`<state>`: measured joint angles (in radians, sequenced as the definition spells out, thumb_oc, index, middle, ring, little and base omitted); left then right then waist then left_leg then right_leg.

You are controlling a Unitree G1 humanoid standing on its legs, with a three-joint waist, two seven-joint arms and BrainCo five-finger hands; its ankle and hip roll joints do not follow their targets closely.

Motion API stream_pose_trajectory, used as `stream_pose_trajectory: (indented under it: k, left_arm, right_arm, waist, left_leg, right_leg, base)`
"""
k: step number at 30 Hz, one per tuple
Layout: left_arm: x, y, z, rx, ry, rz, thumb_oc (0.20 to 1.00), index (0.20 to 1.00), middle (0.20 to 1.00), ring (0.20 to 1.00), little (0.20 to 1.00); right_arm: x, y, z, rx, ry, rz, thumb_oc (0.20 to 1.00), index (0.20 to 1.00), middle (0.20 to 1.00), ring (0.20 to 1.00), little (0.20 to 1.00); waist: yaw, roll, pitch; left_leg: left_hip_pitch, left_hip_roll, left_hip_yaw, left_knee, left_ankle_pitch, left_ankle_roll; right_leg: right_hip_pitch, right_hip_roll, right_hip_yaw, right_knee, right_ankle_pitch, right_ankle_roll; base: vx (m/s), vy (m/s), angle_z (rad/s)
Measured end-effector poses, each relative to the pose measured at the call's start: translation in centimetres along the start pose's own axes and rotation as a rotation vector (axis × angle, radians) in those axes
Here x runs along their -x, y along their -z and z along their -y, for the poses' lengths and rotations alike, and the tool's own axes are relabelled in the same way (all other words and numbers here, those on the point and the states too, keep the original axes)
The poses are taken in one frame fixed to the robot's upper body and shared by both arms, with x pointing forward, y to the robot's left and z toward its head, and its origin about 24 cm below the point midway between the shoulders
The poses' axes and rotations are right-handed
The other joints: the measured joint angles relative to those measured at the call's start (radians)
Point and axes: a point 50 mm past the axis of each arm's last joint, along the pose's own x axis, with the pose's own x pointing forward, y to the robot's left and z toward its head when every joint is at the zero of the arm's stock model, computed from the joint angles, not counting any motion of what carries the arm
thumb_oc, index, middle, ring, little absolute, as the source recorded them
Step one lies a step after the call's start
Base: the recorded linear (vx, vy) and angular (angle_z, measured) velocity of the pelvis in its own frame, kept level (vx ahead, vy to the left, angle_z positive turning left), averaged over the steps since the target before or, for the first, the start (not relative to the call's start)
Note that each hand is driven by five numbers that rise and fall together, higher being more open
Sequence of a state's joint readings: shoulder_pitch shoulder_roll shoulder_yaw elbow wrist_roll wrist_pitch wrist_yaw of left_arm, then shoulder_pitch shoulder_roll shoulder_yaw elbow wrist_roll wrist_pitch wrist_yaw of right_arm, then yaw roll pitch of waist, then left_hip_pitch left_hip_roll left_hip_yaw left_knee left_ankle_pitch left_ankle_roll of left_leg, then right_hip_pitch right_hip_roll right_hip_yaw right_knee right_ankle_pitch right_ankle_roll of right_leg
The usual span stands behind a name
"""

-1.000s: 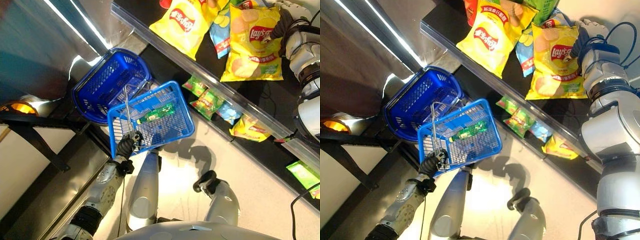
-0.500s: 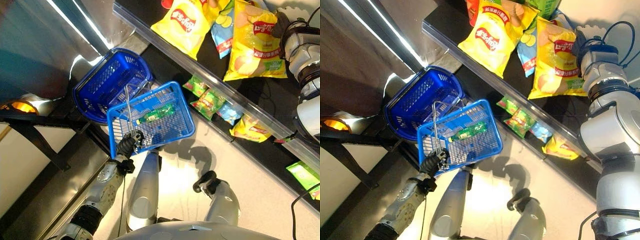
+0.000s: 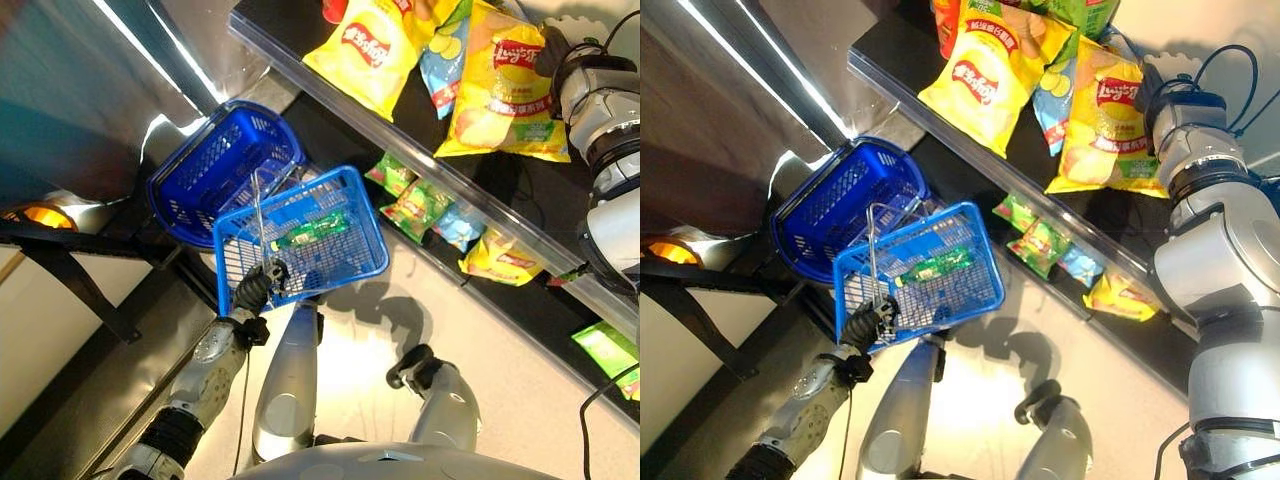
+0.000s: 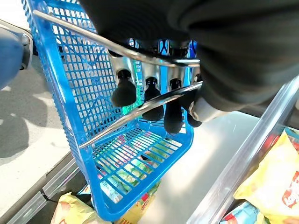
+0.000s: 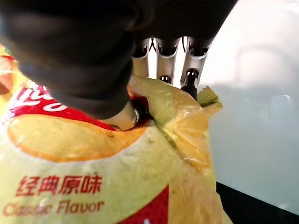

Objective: Pick up the snacks into the basket

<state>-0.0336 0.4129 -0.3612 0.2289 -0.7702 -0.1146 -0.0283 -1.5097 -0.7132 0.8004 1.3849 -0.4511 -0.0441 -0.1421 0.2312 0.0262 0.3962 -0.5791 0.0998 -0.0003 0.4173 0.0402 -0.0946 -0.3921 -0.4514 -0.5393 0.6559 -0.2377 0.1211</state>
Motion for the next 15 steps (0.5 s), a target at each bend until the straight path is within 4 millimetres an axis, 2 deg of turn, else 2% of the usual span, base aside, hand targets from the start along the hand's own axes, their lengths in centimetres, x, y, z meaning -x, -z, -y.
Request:
stream_pose_trajectory:
  k: [2,3,6,9,12,15]
  left_arm:
    - [-0.2,0.0,0.3,-0.004,0.011,-0.001,0.200,0.200,0.200,0.200,0.200]
    - [-0.1,-0.1,0.2,-0.007,0.009,0.000,0.200,0.200,0.200,0.200,0.200]
    - [-0.1,-0.1,0.0,-0.008,-0.018,-0.001,0.200,0.200,0.200,0.200,0.200]
    - [0.1,0.0,-0.4,-0.009,-0.043,-0.005,0.200,0.200,0.200,0.200,0.200]
    - [0.3,0.0,-0.7,-0.006,-0.061,-0.005,0.200,0.200,0.200,0.200,0.200]
    - [0.4,0.0,-1.1,-0.003,-0.081,-0.002,0.200,0.200,0.200,0.200,0.200]
  right_arm:
    - [0.0,-0.3,0.1,-0.062,0.023,0.008,0.200,0.200,0.200,0.200,0.200]
    - [-0.1,-1.1,0.4,-0.102,0.040,0.032,0.200,0.200,0.200,0.200,0.200]
    - [0.0,-3.7,1.3,-0.227,0.122,0.131,0.200,0.200,0.200,0.200,0.200]
    - [0.7,-5.8,0.7,-0.297,0.163,0.225,0.200,0.200,0.200,0.200,0.200]
    - [1.5,-6.3,-0.2,-0.327,0.170,0.275,0.200,0.200,0.200,0.200,0.200]
    - [2.2,-6.0,-1.2,-0.353,0.168,0.291,0.200,0.200,0.200,0.200,0.200]
  waist:
    - [-0.013,-0.001,0.000]
    - [-0.011,-0.001,0.000]
    - [-0.041,-0.005,0.002]
    - [-0.065,-0.015,0.004]
    - [-0.108,-0.021,0.005]
    - [-0.115,-0.027,0.008]
  left_leg:
    - [0.011,0.006,0.002,0.006,-0.003,0.000]
    - [0.010,0.010,0.004,0.011,-0.006,-0.001]
    - [0.020,0.033,0.031,0.031,-0.020,0.003]
    - [0.036,0.042,0.054,0.048,-0.036,0.009]
    - [0.038,0.055,0.068,0.068,-0.051,0.017]
    - [0.043,0.059,0.086,0.078,-0.067,0.025]
  right_leg:
    - [0.006,0.006,0.009,-0.005,0.003,-0.002]
    - [0.006,0.012,0.011,-0.007,0.006,-0.003]
    - [0.005,0.032,0.038,-0.022,0.023,-0.007]
    - [0.006,0.038,0.062,-0.032,0.041,-0.007]
    - [0.005,0.049,0.083,-0.052,0.059,-0.007]
    - [0.005,0.050,0.093,-0.062,0.070,-0.009]
  base:
    - [0.00,0.062,-0.13]
    - [0.00,0.050,-0.20]
    - [-0.03,0.078,-0.28]
    - [-0.02,0.069,-0.31]
    - [-0.01,0.058,-0.23]
    - [0.02,0.037,-0.23]
